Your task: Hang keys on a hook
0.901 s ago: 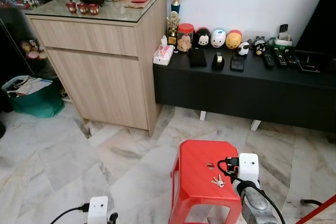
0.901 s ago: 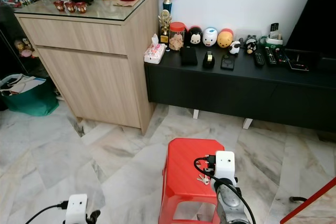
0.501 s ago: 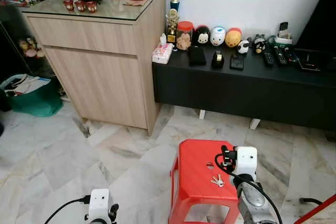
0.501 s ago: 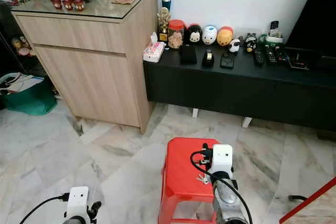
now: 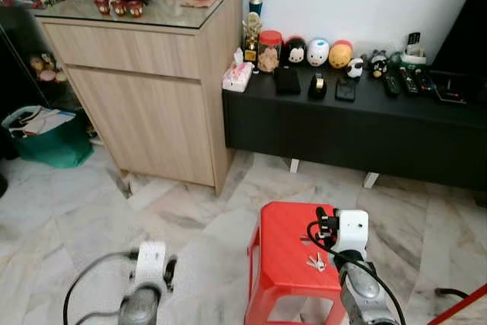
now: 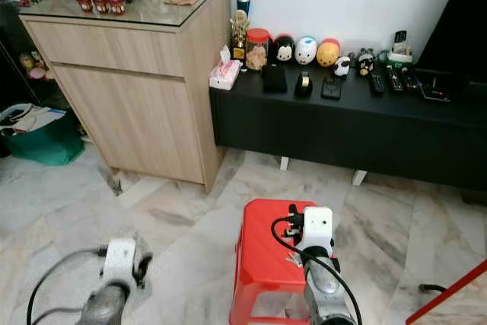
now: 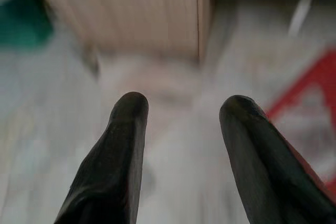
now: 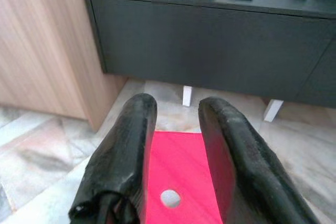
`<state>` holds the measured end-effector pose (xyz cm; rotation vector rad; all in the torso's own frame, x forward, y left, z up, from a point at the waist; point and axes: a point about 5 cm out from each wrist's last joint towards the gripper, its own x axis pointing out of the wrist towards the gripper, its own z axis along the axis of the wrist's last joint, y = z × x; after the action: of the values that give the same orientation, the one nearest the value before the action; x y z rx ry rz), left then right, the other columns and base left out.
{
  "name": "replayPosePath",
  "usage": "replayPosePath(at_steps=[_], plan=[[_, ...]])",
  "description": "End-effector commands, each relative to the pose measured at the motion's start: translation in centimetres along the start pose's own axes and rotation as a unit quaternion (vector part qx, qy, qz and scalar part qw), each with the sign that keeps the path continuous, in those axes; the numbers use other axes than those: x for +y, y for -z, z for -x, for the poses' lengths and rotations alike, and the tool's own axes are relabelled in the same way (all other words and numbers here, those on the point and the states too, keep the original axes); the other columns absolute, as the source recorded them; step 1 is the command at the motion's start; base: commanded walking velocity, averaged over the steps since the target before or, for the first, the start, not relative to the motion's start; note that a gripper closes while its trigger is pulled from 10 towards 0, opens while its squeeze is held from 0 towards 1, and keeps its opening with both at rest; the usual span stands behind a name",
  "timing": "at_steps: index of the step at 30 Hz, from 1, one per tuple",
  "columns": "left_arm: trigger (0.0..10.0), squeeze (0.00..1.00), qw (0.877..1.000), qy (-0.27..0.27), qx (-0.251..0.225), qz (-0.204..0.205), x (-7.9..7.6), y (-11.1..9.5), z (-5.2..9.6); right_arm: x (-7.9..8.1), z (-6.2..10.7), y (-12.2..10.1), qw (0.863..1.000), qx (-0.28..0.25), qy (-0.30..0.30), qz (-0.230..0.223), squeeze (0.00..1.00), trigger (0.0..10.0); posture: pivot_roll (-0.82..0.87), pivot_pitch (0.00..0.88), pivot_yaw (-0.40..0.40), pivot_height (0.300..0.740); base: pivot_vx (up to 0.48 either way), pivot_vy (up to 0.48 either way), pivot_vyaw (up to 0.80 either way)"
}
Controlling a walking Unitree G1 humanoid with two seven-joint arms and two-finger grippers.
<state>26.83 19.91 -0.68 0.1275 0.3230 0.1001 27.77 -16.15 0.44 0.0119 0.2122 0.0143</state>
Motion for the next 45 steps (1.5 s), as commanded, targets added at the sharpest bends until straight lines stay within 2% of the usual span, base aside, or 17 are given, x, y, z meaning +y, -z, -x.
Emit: replayPosePath(at_steps=[1,5,6,7,13,16,22,34,45], plan=[[10.0,0.0,1.0,-0.01,-0.024,0.018,0.3,-0.5,0.1,-0.2,0.1,-0.1,1.0,-0.006,0.002,-0.004,0.0,10.0,0.01,0.0,-0.014,0.74,0.0,0.0,0.0],[10.0,0.0,0.996,-0.013,-0.071,0.048,0.5,-1.4,0.4,-0.3,0.2,0.0,1.0,-0.008,0.003,-0.006,0.0,10.0,0.01,0.0,-0.014,0.74,0.0,0.0,0.0],[10.0,0.0,0.996,-0.013,-0.071,0.048,0.5,-1.4,0.4,-0.3,0.2,0.0,1.0,-0.008,0.003,-0.006,0.0,10.0,0.01,0.0,-0.014,0.74,0.0,0.0,0.0],[10.0,0.0,0.995,-0.008,-0.085,0.052,0.5,-1.1,1.0,-0.4,0.2,-0.1,1.0,-0.01,0.004,-0.007,0.0,10.0,0.0,0.0,-0.009,0.74,0.0,0.0,0.0],[10.0,0.0,0.994,-0.012,-0.097,0.058,1.1,-0.6,2.0,-0.9,0.0,-0.5,1.0,-0.019,0.015,-0.016,0.0,10.0,0.01,0.0,-0.01,0.74,0.0,0.0,0.0],[10.0,0.0,0.992,-0.031,-0.098,0.074,1.5,-0.9,1.7,-0.9,-0.1,-0.6,1.0,-0.018,0.016,-0.018,0.0,10.0,0.01,0.0,-0.013,0.74,0.0,0.0,0.0],[10.0,0.0,0.991,-0.009,-0.106,0.078,0.7,-1.9,1.1,-0.7,-0.3,-0.5,1.0,-0.004,0.018,-0.015,0.0,10.0,0.0,0.0,-0.003,0.74,0.0,0.0,0.0],[10.0,0.0,0.992,-0.004,-0.11,0.069,0.9,-2.3,0.9,-0.2,-0.5,-0.7,1.0,-0.006,0.009,-0.013,0.0,10.0,0.01,0.0,0.002,0.653,0.0,0.0,0.0],[10.0,0.0,0.991,-0.002,-0.118,0.066,0.5,-2.8,0.8,0.1,-0.7,-0.8,1.0,-0.004,-0.001,-0.013,0.0,10.0,0.01,0.0,-0.01,0.653,0.0,0.0,0.0]])
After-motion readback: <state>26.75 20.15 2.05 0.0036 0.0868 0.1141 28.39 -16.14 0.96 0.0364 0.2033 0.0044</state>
